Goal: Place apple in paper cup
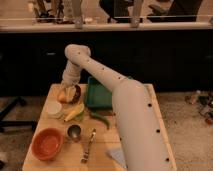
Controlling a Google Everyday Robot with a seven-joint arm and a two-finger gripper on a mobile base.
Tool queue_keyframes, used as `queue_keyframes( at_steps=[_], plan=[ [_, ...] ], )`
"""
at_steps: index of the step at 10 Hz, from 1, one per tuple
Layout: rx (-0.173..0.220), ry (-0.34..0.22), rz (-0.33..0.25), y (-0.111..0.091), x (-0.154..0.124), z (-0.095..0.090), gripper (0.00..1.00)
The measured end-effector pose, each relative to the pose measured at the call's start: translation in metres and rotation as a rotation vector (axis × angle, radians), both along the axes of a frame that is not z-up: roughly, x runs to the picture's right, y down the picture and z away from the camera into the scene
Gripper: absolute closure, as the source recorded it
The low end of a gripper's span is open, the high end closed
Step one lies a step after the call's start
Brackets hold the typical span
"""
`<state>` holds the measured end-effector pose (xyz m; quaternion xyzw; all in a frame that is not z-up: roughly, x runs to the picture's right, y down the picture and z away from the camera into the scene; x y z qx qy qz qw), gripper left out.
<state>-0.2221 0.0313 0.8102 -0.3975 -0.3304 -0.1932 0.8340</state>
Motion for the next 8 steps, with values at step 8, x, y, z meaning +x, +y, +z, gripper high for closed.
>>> queue_keyframes(
  at_steps=[8],
  plan=[
    [-0.106,-0.056,0.022,0.0085,-0.0102,0.0041,1.0]
  ],
)
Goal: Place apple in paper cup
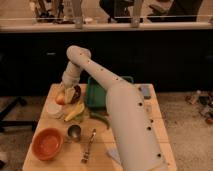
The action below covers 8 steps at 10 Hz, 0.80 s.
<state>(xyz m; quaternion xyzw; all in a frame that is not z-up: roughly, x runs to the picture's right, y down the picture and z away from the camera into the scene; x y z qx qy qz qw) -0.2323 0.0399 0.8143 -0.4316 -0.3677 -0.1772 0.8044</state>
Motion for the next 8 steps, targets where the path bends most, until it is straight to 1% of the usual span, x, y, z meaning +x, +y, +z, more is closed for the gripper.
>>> queue_keyframes(
  at_steps=[4,6,8],
  plan=[
    [-0.032,-0.01,-0.018,0.009,-0.006,0.0,1.0],
    [-0.028,-0.011,-0.022,0.015,-0.011,-0.004,1.0],
    [-0.018,0.005,-0.004,0.017,-0.013,-0.007,1.0]
  ],
)
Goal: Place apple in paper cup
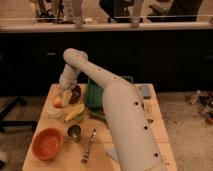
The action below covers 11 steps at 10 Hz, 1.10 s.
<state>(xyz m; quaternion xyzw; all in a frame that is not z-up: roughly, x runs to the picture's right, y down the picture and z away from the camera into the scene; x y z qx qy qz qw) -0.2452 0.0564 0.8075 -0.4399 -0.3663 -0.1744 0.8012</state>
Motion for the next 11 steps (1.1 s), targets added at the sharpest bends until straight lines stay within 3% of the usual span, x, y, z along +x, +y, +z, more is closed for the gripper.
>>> queue_keyframes(
  at_steps=[4,11],
  plan=[
    [-0.004,0.037,0.086,0.004,0.003,-0.004,1.0],
    [-0.083,-0.036,0.182,0.012,-0.009,-0.004,1.0]
  ],
)
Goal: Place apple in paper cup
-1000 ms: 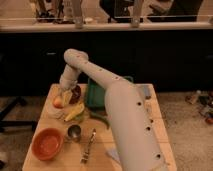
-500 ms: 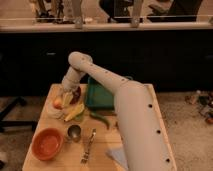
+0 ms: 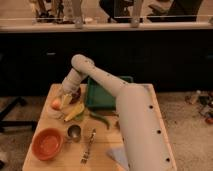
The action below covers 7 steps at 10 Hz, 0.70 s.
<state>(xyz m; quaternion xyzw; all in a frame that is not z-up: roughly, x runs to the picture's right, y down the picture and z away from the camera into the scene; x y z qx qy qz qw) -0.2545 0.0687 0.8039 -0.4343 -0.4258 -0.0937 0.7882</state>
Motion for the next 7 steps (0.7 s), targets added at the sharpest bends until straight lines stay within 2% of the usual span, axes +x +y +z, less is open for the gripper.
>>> queue_keyframes(
  at_steps=[7],
  plan=[
    [-0.022,-0.026,0.01,0.004,-0.018,0.006,1.0]
  ],
)
